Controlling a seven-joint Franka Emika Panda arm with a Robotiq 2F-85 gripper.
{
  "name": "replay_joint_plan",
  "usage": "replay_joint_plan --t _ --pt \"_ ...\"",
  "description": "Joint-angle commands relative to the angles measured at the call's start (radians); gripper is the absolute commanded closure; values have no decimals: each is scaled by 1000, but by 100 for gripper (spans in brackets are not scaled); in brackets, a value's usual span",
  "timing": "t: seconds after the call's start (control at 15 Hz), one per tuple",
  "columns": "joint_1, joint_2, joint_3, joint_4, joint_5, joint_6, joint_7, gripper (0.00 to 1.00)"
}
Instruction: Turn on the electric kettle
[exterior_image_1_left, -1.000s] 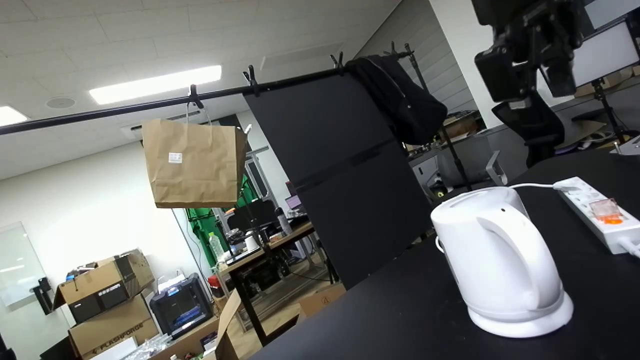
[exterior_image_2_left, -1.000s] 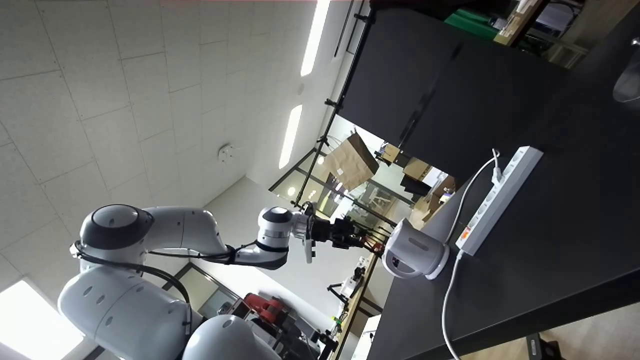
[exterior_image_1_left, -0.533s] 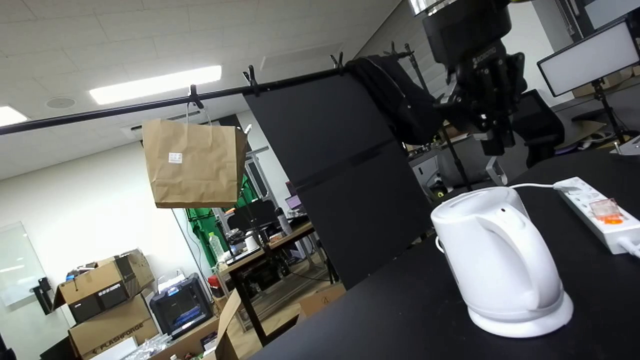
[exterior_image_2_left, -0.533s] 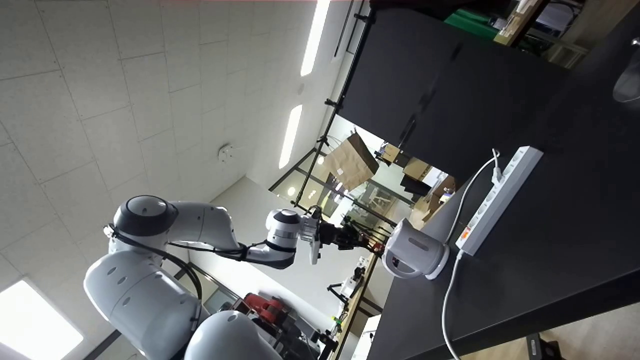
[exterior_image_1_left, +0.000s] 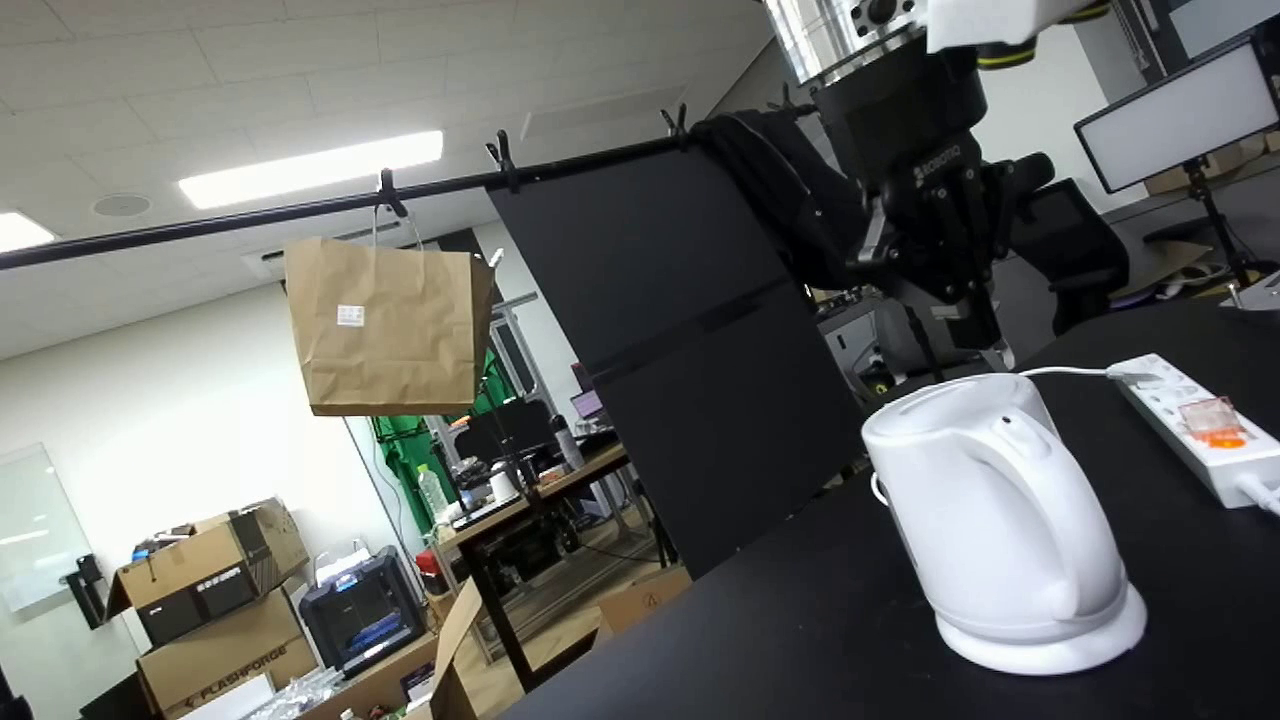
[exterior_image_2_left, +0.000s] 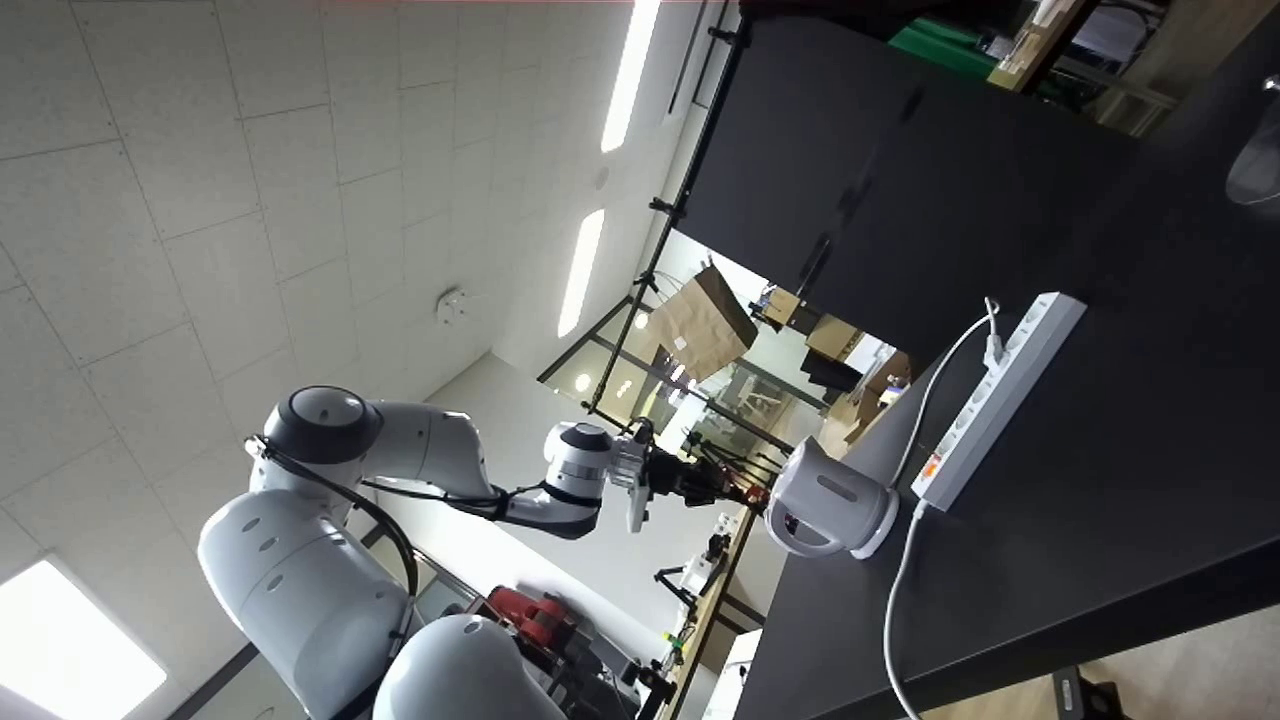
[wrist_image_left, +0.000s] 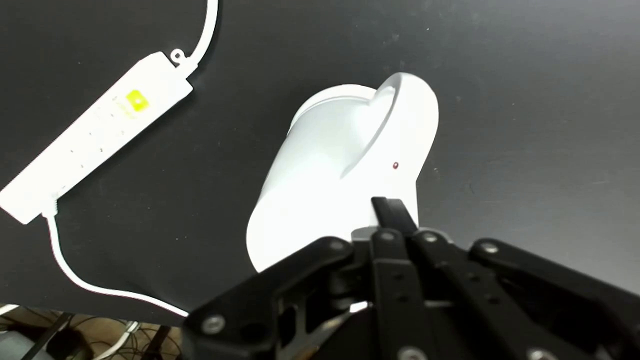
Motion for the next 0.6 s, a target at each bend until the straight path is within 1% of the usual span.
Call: replay_joint_plan --t 0.0,0.33,0.53 --pt "30 -2 -31 1 10 0 -8 99" --pt "30 -2 -31 2 13 -3 -9 100" --pt "47 7 -43 0 -21 0 10 100"
